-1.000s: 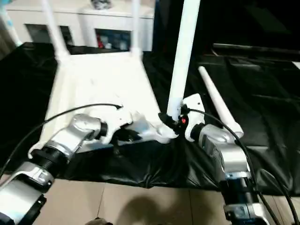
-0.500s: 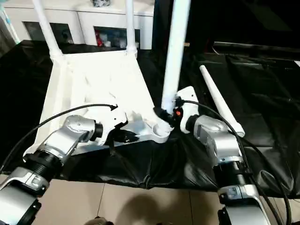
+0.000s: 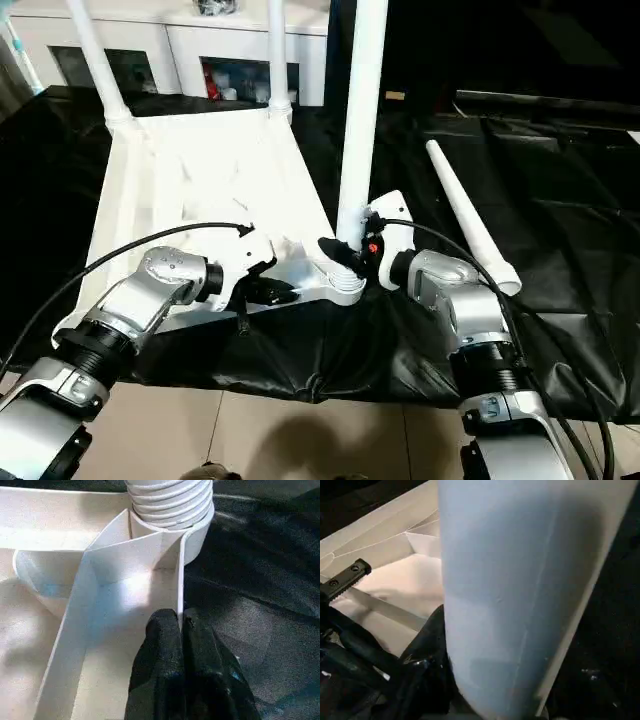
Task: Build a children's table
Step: Insert table leg to table base
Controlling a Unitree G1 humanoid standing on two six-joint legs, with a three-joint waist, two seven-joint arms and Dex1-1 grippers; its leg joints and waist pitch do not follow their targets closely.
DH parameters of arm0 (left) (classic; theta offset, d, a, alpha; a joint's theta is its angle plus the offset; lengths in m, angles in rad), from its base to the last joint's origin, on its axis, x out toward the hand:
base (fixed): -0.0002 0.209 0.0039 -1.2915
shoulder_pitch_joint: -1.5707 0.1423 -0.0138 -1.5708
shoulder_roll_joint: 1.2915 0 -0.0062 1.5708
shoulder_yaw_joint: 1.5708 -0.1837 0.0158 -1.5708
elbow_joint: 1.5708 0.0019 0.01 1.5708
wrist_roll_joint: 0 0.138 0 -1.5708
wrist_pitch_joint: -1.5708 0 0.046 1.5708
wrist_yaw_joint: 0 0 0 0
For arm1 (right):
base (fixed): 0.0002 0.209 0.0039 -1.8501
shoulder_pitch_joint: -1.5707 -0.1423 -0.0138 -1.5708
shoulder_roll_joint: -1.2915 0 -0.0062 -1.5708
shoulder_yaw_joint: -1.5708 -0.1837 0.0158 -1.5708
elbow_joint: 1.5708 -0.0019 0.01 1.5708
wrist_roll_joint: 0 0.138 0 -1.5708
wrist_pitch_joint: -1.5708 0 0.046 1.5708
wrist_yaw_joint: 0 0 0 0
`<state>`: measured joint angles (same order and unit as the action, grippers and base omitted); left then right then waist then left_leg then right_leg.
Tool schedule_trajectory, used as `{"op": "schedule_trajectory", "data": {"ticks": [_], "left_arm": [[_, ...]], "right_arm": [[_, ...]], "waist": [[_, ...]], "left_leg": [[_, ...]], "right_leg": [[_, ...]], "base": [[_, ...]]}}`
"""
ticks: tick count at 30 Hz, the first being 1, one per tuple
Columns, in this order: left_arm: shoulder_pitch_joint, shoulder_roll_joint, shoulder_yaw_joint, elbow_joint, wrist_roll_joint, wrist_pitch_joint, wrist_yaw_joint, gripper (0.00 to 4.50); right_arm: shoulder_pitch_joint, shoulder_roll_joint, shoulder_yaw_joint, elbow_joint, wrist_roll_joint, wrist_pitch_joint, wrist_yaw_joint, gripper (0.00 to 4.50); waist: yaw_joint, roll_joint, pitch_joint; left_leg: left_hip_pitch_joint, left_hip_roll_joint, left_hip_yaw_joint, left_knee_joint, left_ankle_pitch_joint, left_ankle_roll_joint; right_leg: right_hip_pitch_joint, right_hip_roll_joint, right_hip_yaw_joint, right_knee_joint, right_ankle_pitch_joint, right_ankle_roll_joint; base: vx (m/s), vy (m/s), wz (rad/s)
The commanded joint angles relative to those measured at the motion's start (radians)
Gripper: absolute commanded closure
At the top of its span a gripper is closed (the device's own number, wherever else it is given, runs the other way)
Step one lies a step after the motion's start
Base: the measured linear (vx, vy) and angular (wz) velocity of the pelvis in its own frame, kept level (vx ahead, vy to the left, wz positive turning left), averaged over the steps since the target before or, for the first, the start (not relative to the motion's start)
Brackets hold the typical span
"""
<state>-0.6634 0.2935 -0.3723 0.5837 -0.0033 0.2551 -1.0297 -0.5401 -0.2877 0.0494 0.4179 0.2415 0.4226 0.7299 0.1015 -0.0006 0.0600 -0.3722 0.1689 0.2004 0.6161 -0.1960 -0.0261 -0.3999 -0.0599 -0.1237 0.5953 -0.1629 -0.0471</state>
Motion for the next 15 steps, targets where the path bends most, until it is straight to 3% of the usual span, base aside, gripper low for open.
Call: {"op": "schedule_trajectory", "data": {"ticks": [1, 11, 15], "left_arm": [[-0.013, -0.005, 0.017, -0.031, -0.007, -0.007, -0.006, 4.50], [-0.016, -0.011, 0.024, -0.024, -0.007, -0.010, 0.005, 4.50], [-0.020, -0.014, 0.027, -0.016, -0.007, -0.013, 0.013, 4.50]], "right_arm": [[0.008, 0.009, 0.010, 0.048, -0.015, -0.004, -0.008, 2.60], [0.052, 0.041, -0.096, 0.090, 0.064, -0.031, -0.030, 2.60], [0.118, 0.068, -0.135, 0.087, 0.087, -0.076, -0.034, 2.60]], "waist": [[0.006, -0.006, -0.077], [0.007, -0.004, -0.078], [0.010, 0.001, -0.078]], "left_leg": [[0.016, 0.079, -0.042, -0.072, -0.113, 0.041], [0.018, 0.082, -0.043, -0.073, -0.119, 0.041], [0.018, 0.082, -0.043, -0.072, -0.123, 0.041]], "right_leg": [[0.058, -0.125, 0.078, -0.073, -0.276, -0.137], [0.057, -0.126, 0.078, -0.074, -0.274, -0.141], [0.056, -0.127, 0.078, -0.073, -0.258, -0.150]], "base": [[0.000, 0.000, 0.00], [0.000, 0.000, 0.00], [0.000, 0.000, 0.00]]}}
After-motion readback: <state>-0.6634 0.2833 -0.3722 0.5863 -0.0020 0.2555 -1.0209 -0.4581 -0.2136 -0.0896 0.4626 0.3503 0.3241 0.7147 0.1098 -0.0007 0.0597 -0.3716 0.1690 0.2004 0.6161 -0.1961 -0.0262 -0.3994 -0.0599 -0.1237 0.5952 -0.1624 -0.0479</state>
